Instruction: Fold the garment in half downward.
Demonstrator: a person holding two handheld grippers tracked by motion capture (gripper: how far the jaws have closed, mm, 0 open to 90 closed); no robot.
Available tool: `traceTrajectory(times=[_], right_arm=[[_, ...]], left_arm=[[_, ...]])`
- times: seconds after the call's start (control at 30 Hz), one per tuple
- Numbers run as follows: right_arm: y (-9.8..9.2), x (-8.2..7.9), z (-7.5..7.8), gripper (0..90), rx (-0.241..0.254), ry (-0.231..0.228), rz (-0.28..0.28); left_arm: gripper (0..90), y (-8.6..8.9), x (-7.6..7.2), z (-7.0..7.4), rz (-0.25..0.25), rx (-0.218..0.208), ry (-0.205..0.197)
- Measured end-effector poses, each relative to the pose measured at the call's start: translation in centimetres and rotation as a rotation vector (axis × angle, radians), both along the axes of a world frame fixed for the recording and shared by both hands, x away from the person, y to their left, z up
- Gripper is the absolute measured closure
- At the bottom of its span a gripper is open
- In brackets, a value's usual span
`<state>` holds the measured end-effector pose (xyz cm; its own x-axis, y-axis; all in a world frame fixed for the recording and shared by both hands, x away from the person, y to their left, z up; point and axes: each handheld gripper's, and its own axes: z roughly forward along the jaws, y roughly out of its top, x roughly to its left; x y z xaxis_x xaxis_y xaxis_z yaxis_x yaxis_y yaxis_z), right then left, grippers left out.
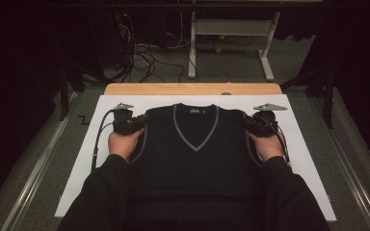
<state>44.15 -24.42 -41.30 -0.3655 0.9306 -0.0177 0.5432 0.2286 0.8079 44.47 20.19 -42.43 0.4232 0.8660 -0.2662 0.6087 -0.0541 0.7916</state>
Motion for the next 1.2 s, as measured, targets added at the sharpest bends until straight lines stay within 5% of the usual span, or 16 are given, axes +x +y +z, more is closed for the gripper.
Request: traceTrajectory(times=[0.23, 0.5, 0.63, 0.9, 1.2], right_arm=[[-0.2, -0.3, 4.2, 79.7, 0.003, -0.118, 0.001], [0.2, -0.2, 8.1, 79.6, 0.011, -0.204, 0.006], [0.5, -0.5, 8.7, 79.6, 0.013, -0.217, 0.015], [0.4, -1.5, 7.3, 79.6, 0.007, -0.186, 0.039], [-0.6, -4.5, 5.0, 79.6, 0.034, -0.182, 0.080]], left_arm=[[72.8, 0.4, 0.0, 4.0, 0.037, -0.021, -0.098], [72.8, 0.6, 0.1, 8.2, 0.044, -0.052, -0.188], [72.7, 0.6, -0.2, 8.2, 0.029, -0.036, -0.174], [72.6, 1.0, -1.2, 6.7, -0.008, -0.008, -0.109], [72.6, 1.6, -5.0, 4.4, -0.086, -0.049, -0.092]])
